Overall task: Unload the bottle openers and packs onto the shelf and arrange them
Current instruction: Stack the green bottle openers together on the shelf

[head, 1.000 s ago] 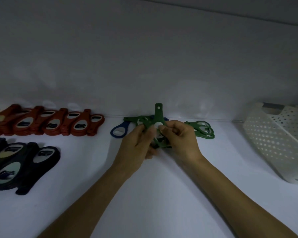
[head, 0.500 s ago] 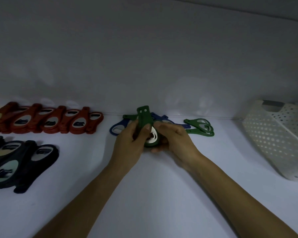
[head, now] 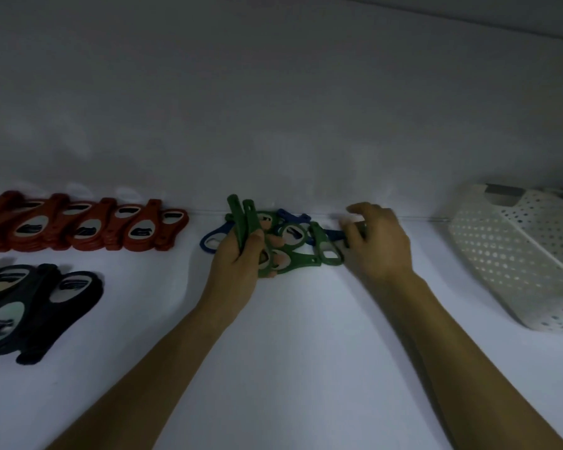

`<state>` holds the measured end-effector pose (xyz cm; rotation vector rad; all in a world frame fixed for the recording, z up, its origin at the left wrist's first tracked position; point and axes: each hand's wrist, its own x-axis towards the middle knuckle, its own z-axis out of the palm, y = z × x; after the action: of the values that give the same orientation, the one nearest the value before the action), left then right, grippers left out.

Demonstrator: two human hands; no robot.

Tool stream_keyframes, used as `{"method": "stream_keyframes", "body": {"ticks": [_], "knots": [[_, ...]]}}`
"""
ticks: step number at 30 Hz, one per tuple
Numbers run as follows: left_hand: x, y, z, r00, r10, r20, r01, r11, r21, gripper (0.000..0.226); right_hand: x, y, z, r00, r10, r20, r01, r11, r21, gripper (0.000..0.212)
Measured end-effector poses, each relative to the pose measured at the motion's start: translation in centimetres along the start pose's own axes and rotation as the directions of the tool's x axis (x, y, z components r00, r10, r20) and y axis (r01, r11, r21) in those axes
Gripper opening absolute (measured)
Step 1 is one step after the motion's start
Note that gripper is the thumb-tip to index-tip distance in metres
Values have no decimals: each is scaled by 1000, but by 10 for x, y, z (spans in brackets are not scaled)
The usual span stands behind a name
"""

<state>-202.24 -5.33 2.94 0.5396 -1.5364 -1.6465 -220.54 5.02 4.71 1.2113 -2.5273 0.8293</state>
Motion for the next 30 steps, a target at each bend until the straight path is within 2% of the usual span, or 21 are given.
{"method": "stream_keyframes", "body": {"ticks": [1, 2, 4, 10, 14, 15, 17, 18, 19, 20, 22, 24, 27, 30], "knots": [[0, 1, 0, 1000, -19, -21, 19, 1000, 3, 20, 4, 14, -1, 997, 16, 76, -5, 989, -150, 42], [-1, 1, 0, 999, -31, -39, 31, 999, 9, 19, 6, 23, 0, 984, 64, 168, -26, 976, -216, 48], [0, 2, 0, 997, -47, -58, 47, 999, 0, 19, 6, 29, 2, 947, 149, 284, -86, 971, -222, 54], [-1, 3, -3, 996, -74, -40, 73, 996, -48, 21, 5, 21, -4, 971, 78, 224, -38, 983, -178, 28], [-3, 2, -3, 998, -62, 11, 63, 998, -23, 21, 4, 13, -4, 983, 58, 175, 14, 924, -383, 18], [-3, 3, -3, 998, -63, 23, 64, 998, -25, 21, 5, 11, -4, 991, 42, 128, 9, 926, -377, 13], [-3, 3, -3, 997, -62, 42, 63, 998, -29, 19, 3, 7, -3, 997, 70, 18, -65, 982, -177, 9], [-3, 3, -3, 997, -61, 45, 62, 998, -27, 19, 3, 3, -1, 992, 127, -2, -127, 992, 22, 11], [-4, 3, -3, 997, -61, 46, 63, 998, -25, 18, 1, -3, 1, 980, 195, 27, -196, 948, 250, 13], [-4, 3, -3, 997, -62, 44, 63, 998, -26, 18, -1, -10, 2, 965, 244, 96, -261, 857, 444, 14], [-3, 3, -4, 998, -53, 42, 54, 998, -22, 18, -8, -25, 5, 946, 231, 227, -324, 685, 652, 15], [-2, 3, -3, 998, -33, 45, 33, 999, -14, 15, -16, -38, 6, 950, 99, 298, -291, 633, 717, 17], [-3, 5, -2, 995, 9, 99, -8, 1000, -17, 17, -27, -53, 11, 929, -121, 349, -192, 649, 736, 20], [-4, 3, -3, 992, 36, 117, -42, 998, 51, 28, -31, -61, 17, 939, -175, 296, -93, 700, 708, 21]]}}
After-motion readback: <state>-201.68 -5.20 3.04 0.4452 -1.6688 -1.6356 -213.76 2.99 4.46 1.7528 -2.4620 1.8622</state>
